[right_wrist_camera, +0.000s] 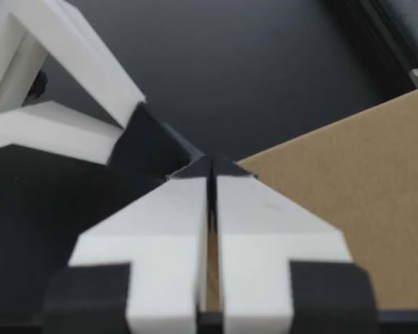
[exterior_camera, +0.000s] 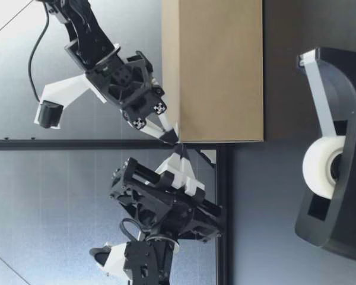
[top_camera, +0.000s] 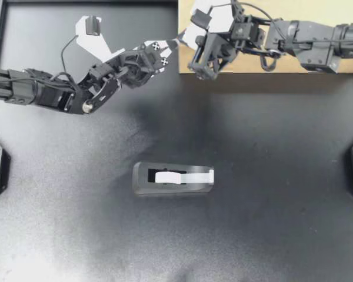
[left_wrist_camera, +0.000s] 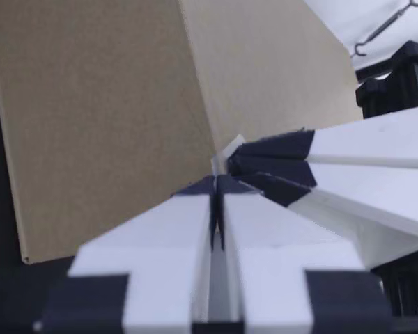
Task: Cut a small piece of tape from the tape dispenser then place it on the cardboard box's edge.
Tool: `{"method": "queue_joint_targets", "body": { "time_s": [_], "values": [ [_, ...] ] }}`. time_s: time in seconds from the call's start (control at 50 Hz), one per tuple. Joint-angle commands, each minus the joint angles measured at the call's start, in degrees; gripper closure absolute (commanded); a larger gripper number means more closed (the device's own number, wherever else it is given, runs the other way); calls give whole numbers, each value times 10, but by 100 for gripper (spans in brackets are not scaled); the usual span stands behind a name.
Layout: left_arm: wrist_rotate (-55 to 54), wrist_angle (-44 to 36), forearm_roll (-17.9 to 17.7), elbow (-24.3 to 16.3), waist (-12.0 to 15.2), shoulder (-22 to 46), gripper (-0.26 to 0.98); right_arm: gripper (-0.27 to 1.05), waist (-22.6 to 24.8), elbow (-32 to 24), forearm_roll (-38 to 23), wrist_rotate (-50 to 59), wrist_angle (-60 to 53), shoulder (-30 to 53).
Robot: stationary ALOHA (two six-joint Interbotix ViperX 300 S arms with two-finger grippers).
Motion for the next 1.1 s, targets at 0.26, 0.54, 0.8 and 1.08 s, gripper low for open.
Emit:
{"method": "queue_joint_targets", "body": {
  "time_s": [0.26, 0.54, 0.8, 1.08],
  "values": [
    [2, 0, 2, -1, 3, -20, 76, 88, -10, -13, -1, 0, -2, -4],
    [3, 0, 4, 10, 1, -30, 34, 88, -9, -13, 0, 1, -3, -3],
    [7, 0, 3, 46, -17, -53, 28, 88, -9, -30, 1, 6, -7, -17],
    [168, 1, 15, 104, -70, -142, 31, 88, 44, -11, 6, 10, -9, -123]
  ]
}}
